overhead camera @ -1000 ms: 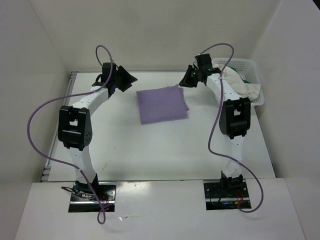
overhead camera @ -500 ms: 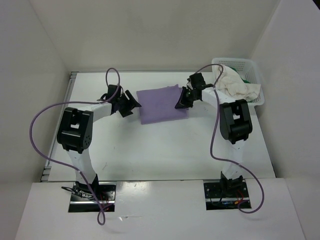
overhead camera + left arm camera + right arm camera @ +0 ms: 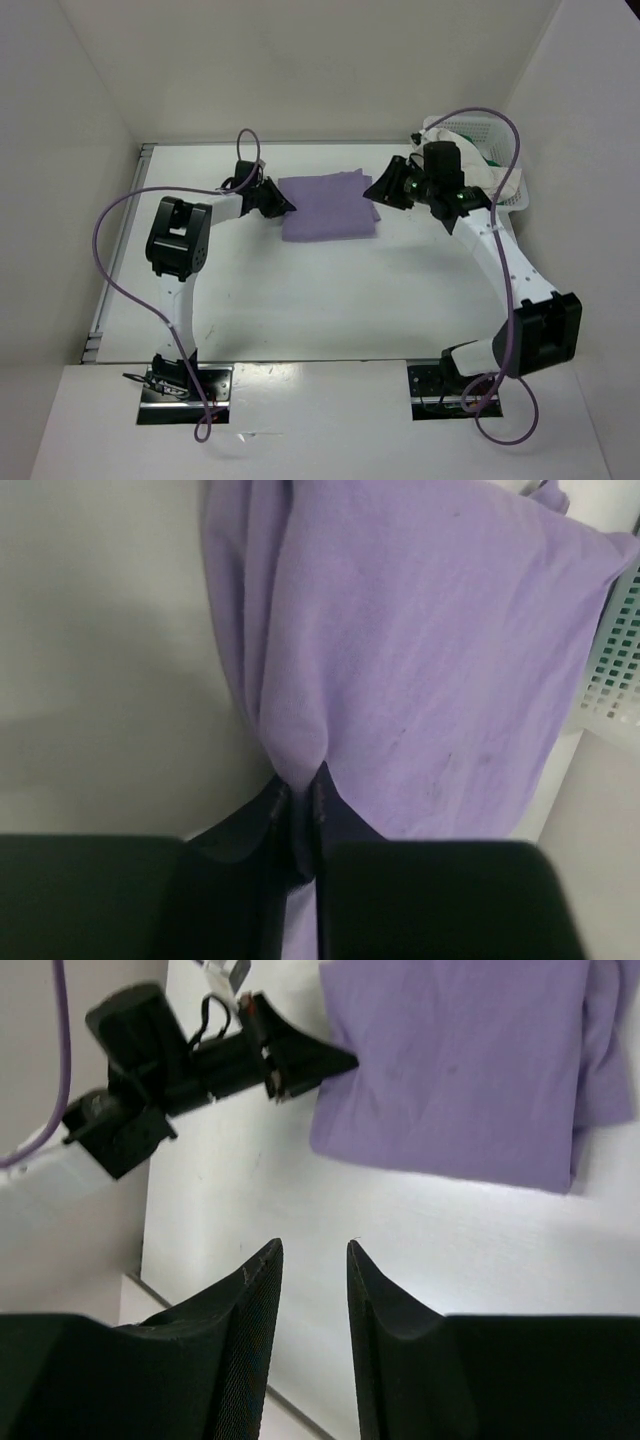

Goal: Fold and stack the t-shirts
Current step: Put the neatly folded tshirt into the corner of the board with the left arm

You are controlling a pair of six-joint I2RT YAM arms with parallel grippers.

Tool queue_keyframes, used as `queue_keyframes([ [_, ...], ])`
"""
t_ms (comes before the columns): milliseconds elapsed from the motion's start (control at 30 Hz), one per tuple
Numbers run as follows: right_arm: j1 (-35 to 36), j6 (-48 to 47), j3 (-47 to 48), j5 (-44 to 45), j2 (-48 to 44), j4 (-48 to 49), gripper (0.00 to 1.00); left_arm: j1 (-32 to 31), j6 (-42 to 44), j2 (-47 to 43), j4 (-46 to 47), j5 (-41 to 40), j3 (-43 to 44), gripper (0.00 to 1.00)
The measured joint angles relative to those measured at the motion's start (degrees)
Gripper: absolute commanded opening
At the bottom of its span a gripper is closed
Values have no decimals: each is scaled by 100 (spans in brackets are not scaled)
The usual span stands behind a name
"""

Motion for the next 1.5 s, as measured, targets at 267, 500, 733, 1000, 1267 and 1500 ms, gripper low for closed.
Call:
queue_keyframes([
  [267, -118, 203, -1377, -31, -1073, -238, 38, 0, -155, 385, -391, 9, 1283, 0],
  [500, -142, 289, -1827, -35, -1303, -494, 39, 1639, -107, 275, -479, 42, 1980, 0],
  [733, -142, 308, -1902, -195, -1443, -514, 39, 3626, 28, -437, -411, -555, 778, 18],
  [1000, -142, 306, -1945, -409, -1443, -514, 44, 3768, 131, -1480, -162, -1069, -649, 100],
  [1267, -142, 319, -1923, -79, -1384, -509, 100, 3668, 22, -2855, -22, -1161, -1937, 100],
  [1500, -142, 162, -1637, 326, -988, -442, 15, 3630, 2, -4282, 4, -1172, -3064, 100],
])
